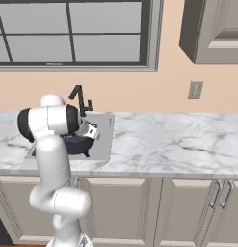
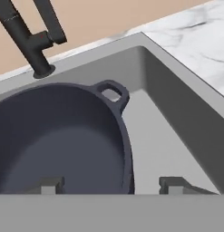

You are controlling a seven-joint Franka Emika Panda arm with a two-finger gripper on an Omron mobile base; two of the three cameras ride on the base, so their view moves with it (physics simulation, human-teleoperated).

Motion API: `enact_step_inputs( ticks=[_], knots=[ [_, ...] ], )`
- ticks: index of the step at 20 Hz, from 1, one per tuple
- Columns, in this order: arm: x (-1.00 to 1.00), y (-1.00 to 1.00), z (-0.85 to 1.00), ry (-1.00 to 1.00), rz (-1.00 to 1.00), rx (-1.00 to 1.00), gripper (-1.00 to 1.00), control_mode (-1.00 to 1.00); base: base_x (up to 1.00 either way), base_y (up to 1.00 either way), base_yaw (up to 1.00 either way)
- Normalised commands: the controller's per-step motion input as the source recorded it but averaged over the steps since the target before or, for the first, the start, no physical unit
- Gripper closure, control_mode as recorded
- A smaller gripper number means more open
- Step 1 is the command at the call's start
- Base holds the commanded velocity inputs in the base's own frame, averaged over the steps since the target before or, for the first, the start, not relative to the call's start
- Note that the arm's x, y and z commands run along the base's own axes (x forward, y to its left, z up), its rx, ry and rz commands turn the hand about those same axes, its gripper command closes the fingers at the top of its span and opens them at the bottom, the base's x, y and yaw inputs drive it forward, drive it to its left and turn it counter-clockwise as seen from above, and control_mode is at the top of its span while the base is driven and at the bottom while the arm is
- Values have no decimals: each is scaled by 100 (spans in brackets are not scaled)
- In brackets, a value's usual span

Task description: Move the pot and pan from the stove into the sink.

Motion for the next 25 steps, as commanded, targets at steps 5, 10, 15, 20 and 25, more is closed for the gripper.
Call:
enact_step_inputs(
  ticks=[5,10,15,20,25],
  knots=[
    [-1,0,100,5,0,0,-100,-100,0,0,0],
    [-11,0,100,10,0,0,-100,-100,0,0,0],
    [-27,0,100,4,0,0,-100,-100,0,0,0],
    [-27,2,100,2,7,0,-100,-100,0,0,0],
    [-47,1,100,2,10,0,-100,-100,0,0,0]
  ],
)
